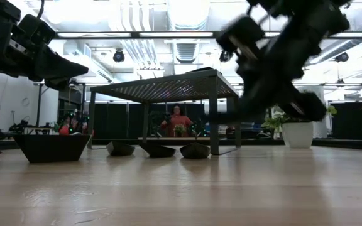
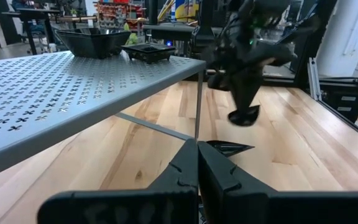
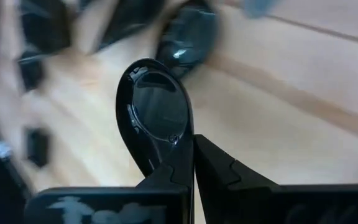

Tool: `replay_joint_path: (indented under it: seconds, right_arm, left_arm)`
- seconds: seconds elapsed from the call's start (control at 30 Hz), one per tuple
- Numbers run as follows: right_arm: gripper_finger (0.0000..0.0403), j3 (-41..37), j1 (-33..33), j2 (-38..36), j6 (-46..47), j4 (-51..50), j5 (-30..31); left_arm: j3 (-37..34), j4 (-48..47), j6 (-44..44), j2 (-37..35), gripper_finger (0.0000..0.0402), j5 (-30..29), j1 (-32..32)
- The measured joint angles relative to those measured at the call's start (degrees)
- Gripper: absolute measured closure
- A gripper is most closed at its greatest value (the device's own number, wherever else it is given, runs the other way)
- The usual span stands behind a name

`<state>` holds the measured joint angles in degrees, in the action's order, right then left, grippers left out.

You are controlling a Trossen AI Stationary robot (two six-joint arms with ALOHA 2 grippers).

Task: Pick & Place Mini shaped plates
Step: Put the right drop shaped plate on the shelf

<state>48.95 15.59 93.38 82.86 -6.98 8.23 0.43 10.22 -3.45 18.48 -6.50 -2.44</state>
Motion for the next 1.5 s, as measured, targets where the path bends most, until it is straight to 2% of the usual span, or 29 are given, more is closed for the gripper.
replay_joint_path:
  seconds: [0.33, 0.63, 0.8, 1.17, 1.5]
  right_arm:
    - [0.0394, 13.6, 0.0, 0.4, -8.6, -2.2, 0.0]
    - [0.0394, 29.1, -3.7, 0.5, -18.0, -18.7, 3.3]
    - [0.0394, 34.6, -8.2, 0.6, -23.5, -22.5, 3.8]
    - [0.0394, 38.0, -19.3, 0.6, -29.1, -23.8, 0.7]
    - [0.0394, 39.4, -22.8, 4.3, -30.1, -22.0, -1.5]
  left_arm:
    - [0.0, -0.1, 0.0, 0.0, 0.0401, 0.0, 0.0]
    - [0.0, 0.1, 0.0, 0.0, 0.0401, 0.0, 0.0]
    - [0.0, 0.1, 0.0, 0.0, 0.0401, 0.0, 0.0]
    - [0.0, 0.0, 0.0, 0.0, 0.0401, 0.0, 0.0]
    - [0.0, -0.1, 0.0, 0.0, 0.0401, 0.0, 0.0]
